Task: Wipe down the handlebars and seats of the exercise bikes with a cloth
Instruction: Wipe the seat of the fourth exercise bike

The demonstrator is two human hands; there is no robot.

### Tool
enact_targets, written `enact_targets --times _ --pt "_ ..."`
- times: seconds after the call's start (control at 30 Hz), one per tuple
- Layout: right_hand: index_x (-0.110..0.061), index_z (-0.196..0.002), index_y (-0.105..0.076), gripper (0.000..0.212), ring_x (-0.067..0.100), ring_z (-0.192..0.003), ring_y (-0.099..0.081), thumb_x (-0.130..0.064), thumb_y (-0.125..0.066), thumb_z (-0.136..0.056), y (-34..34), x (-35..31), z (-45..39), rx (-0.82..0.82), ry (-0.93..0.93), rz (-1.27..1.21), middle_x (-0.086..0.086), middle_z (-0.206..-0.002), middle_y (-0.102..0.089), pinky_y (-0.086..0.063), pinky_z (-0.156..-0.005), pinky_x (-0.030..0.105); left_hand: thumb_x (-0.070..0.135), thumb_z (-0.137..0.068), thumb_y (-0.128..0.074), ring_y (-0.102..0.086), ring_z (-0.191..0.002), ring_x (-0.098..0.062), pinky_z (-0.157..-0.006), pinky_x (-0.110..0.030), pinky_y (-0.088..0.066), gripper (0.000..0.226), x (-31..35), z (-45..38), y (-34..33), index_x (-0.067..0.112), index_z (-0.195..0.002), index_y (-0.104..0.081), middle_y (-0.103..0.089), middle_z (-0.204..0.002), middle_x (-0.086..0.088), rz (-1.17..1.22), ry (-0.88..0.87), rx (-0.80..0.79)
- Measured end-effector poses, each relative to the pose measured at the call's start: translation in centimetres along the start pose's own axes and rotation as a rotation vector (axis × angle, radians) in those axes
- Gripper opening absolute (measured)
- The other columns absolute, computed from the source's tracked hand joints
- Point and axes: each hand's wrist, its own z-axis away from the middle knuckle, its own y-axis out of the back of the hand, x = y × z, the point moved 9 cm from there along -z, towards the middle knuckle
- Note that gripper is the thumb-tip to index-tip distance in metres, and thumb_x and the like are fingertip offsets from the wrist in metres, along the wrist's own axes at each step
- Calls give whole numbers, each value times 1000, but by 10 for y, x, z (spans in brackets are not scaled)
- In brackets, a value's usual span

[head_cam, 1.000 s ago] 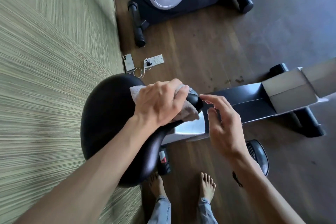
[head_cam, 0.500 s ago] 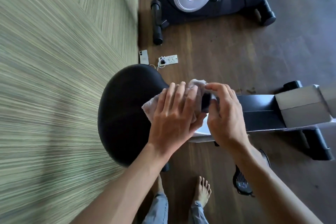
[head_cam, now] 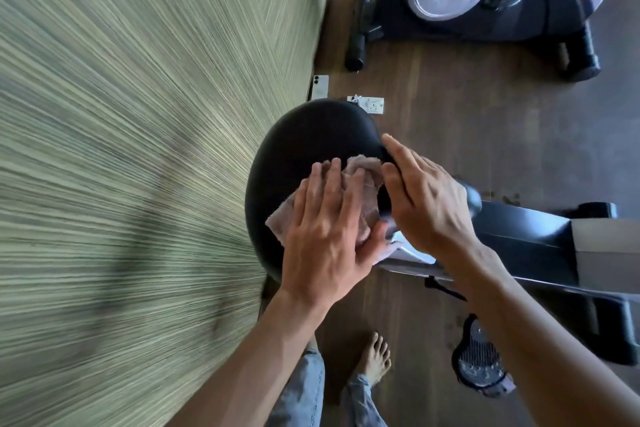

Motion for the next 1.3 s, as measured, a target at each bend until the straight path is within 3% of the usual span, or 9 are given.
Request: enact_targets --times 0.17,0.3,0.63,0.77,1.0,1.17,1.3 --pt "-24 -157 -38 53 13 -143 -41 -38 -32 -107 -6 -2 5 4 136 106 -2 -159 -44 -30 -116 26 51 -105 -41 -27 -154 -35 -122 -53 -28 67 -18 11 10 6 -155 -42 -39 -160 -19 98 5 17" --pt "-23 -155 -43 52 17 -145 -42 -40 -31 -108 -10 -1 5 21 174 156 0 -160 -42 -28 -121 31 48 -103 -43 -30 -153 -31 -122 -51 -28 64 -38 21 23 7 -153 -46 -43 -159 -15 159 -4 81" --pt "-20 -153 -46 50 20 -144 -44 -36 -36 -107 -12 -9 15 139 162 279 3 -159 -44 -30 -118 34 42 -98 -48 -36 -151 -25 -118 -53 -33 60 -70 15 28 6 -146 -54 -50 -154 -9 322 -140 63" --pt "-19 -150 -50 48 23 -140 -47 -32 -39 -105 -13 -14 19 231 126 303 4 -156 -48 -30 -117 37 44 -102 -46 -32 -152 -22 -120 -50 -32 57 -98 -16 23 13 -148 -53 -49 -156 -6 379 -27 14" --pt "-23 -149 -51 46 23 -137 -48 -30 -41 -104 -16 -13 24 305 94 285 -1 -154 -50 -29 -116 38 57 -96 -33 -29 -153 -27 -125 -44 -22 71 -74 -34 8 21 -158 -38 -40 -162 -7 68 250 32" --pt "-23 -149 -51 46 24 -136 -48 -30 -40 -106 -17 -12 26 300 107 298 0 -154 -50 -30 -115 40 52 -93 -45 -32 -152 -26 -127 -38 -17 71 -43 -8 14 16 -154 -45 -43 -160 -9 128 86 56" --pt "-22 -149 -51 47 24 -137 -47 -30 -39 -105 -17 -14 27 281 96 280 1 -154 -50 -30 -116 41 46 -92 -59 -35 -151 -27 -125 -44 -24 66 -37 18 19 14 -149 -53 -47 -157 -10 229 -111 55"
